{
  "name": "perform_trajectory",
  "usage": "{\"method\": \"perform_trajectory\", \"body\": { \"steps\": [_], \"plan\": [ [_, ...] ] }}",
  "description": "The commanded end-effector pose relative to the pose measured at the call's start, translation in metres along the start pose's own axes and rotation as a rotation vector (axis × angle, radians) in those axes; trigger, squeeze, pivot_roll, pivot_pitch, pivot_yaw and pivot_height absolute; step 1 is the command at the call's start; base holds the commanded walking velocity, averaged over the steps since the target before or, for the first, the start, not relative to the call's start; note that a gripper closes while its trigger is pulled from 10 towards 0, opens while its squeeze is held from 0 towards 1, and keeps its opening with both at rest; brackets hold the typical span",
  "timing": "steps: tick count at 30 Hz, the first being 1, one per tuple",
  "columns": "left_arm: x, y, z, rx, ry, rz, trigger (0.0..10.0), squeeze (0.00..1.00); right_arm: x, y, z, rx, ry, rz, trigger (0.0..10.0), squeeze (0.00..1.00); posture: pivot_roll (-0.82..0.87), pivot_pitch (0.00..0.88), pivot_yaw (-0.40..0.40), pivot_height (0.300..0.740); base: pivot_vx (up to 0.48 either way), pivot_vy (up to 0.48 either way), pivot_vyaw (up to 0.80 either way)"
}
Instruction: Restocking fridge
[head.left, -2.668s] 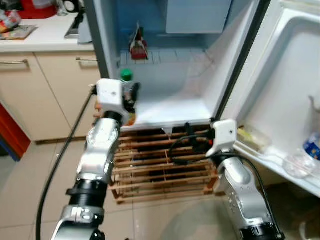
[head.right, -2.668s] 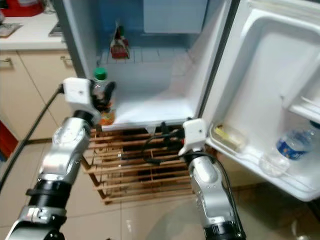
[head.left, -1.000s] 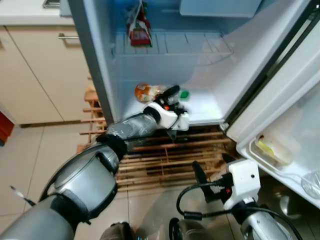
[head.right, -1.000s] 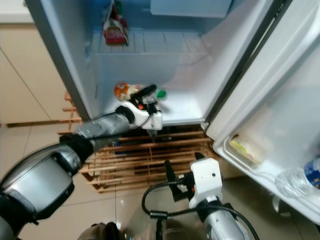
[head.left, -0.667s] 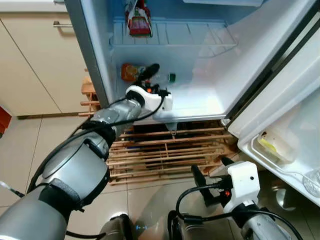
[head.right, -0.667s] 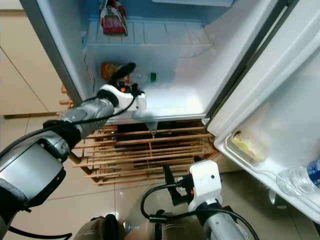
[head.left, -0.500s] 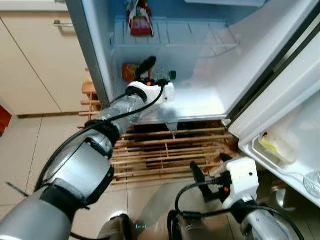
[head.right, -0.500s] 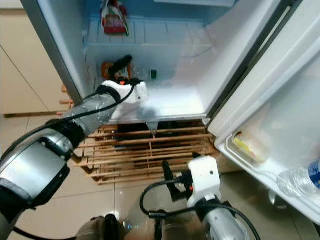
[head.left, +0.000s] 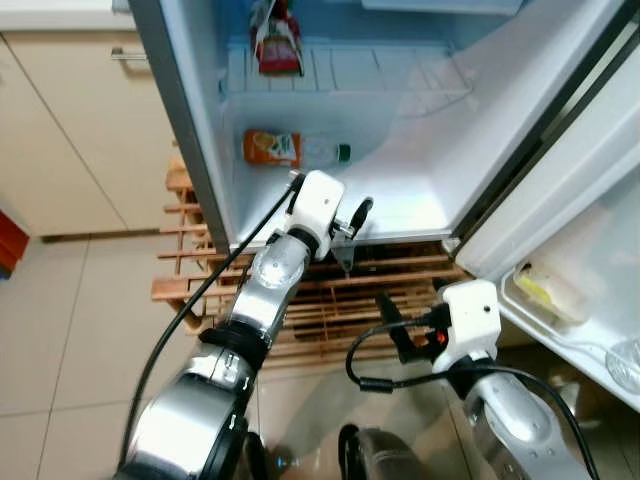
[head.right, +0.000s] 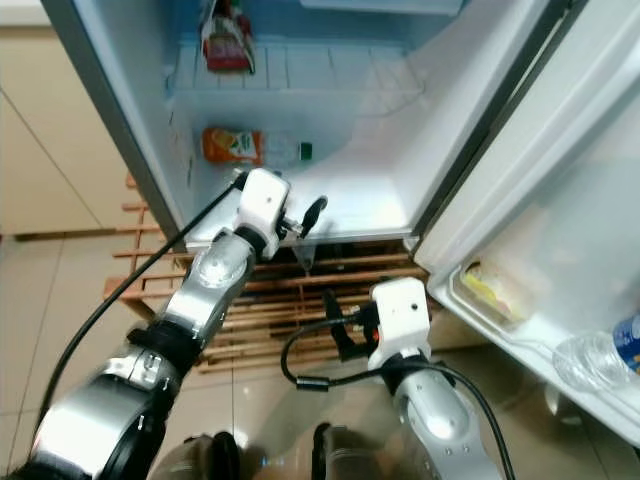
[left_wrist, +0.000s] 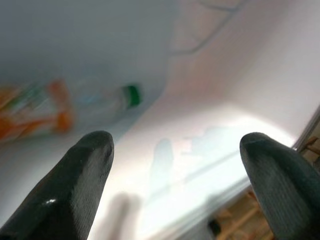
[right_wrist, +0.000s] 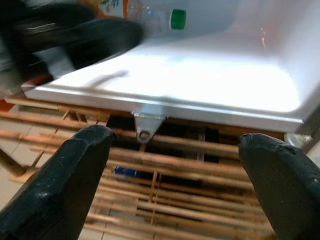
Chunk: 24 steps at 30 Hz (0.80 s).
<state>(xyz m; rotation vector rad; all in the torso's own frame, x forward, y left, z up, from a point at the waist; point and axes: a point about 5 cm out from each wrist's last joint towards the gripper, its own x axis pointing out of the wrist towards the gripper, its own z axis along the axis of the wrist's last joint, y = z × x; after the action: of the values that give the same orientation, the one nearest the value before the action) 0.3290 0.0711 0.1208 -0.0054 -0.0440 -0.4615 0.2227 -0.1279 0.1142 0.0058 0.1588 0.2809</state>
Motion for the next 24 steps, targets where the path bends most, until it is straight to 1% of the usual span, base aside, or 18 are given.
{"method": "perform_trajectory", "body": {
  "steps": [1,3,4,5,6,7,8,9,10,11,12,13,16,18,20,21,22,24],
  "plan": [
    [-0.007,0.003,0.021,-0.057,-0.054,0.017,10.0,0.00,0.006,-0.008,-0.005,0.022,-0.008,-0.033,10.0,0.13,-0.09,0.000,-0.005,0.740,0.000,0.000,0.00],
    [-0.026,0.011,0.027,-0.020,-0.080,0.046,10.0,0.00,0.015,-0.012,-0.004,0.021,-0.027,-0.047,10.0,0.13,-0.08,0.000,0.001,0.740,0.000,0.000,0.00],
    [-0.026,0.011,0.027,-0.020,-0.080,0.046,10.0,0.00,0.015,-0.012,-0.004,0.021,-0.027,-0.047,10.0,0.13,-0.08,0.000,0.001,0.740,0.000,0.000,0.00],
    [-0.033,0.013,0.027,0.007,-0.081,0.047,10.0,0.00,0.018,-0.014,-0.004,0.016,-0.034,-0.052,10.0,0.12,-0.08,0.000,0.002,0.740,0.000,0.000,0.00],
    [-0.033,0.013,0.027,0.007,-0.081,0.047,10.0,0.00,0.018,-0.014,-0.004,0.016,-0.034,-0.052,10.0,0.12,-0.08,0.000,0.002,0.740,0.000,0.000,0.00],
    [-0.057,0.038,0.007,0.141,-0.027,0.143,10.0,0.00,0.022,-0.030,-0.014,0.031,-0.015,-0.116,10.0,0.13,-0.04,0.000,-0.008,0.740,0.000,0.000,0.00],
    [-0.064,0.046,0.000,0.164,-0.004,0.181,10.0,0.00,0.024,-0.035,-0.017,0.038,-0.008,-0.136,10.0,0.13,-0.04,0.000,-0.008,0.740,0.000,0.000,0.00],
    [-0.064,0.046,0.000,0.164,-0.004,0.181,10.0,0.00,0.024,-0.035,-0.017,0.038,-0.008,-0.136,10.0,0.13,-0.04,0.000,-0.008,0.740,0.000,0.000,0.00],
    [-0.072,0.051,-0.004,0.135,-0.005,0.225,10.0,0.00,0.023,-0.042,-0.019,0.042,-0.008,-0.164,10.0,0.13,-0.03,0.000,-0.016,0.740,0.000,0.000,0.00],
    [-0.081,0.042,0.004,0.067,-0.015,0.241,10.0,0.00,0.023,-0.053,-0.019,0.043,-0.023,-0.196,10.0,0.13,-0.02,0.000,-0.029,0.740,0.000,0.000,0.00],
    [-0.081,0.042,0.004,0.067,-0.015,0.241,10.0,0.00,0.023,-0.053,-0.019,0.043,-0.023,-0.196,10.0,0.13,-0.02,0.000,-0.029,0.740,0.000,0.000,0.00],
    [-0.080,0.030,0.013,0.048,-0.024,0.224,10.0,0.00,0.025,-0.060,-0.018,0.032,-0.042,-0.213,10.0,0.13,-0.02,0.000,-0.030,0.740,0.000,0.000,0.00],
    [-0.074,0.028,0.017,0.048,-0.027,0.218,10.0,0.00,0.030,-0.064,-0.015,0.030,-0.061,-0.227,10.0,0.13,-0.03,0.000,-0.023,0.740,0.000,0.000,0.00],
    [-0.069,0.027,0.019,0.048,-0.032,0.222,10.0,0.00,0.034,-0.067,-0.012,0.031,-0.082,-0.240,10.0,0.13,-0.04,0.000,-0.018,0.740,0.000,0.000,0.00],
    [-0.059,0.030,0.022,0.062,-0.045,0.217,10.0,0.00,0.042,-0.067,-0.003,0.028,-0.123,-0.252,10.0,0.13,-0.06,0.000,-0.003,0.740,0.000,0.000,0.00],
    [-0.059,0.030,0.022,0.062,-0.045,0.217,10.0,0.00,0.042,-0.067,-0.003,0.028,-0.123,-0.252,10.0,0.13,-0.06,0.000,-0.003,0.740,0.000,0.000,0.00],
    [-0.051,0.034,0.023,0.053,-0.053,0.230,10.0,0.00,0.048,-0.068,0.002,0.027,-0.141,-0.259,10.0,0.13,-0.07,0.000,0.010,0.740,-0.270,0.000,0.00],
    [-0.050,0.035,0.023,0.046,-0.054,0.235,10.0,0.00,0.049,-0.068,0.002,0.027,-0.142,-0.260,10.0,0.12,-0.07,0.000,0.010,0.740,-0.285,0.000,0.00]
  ]
}}
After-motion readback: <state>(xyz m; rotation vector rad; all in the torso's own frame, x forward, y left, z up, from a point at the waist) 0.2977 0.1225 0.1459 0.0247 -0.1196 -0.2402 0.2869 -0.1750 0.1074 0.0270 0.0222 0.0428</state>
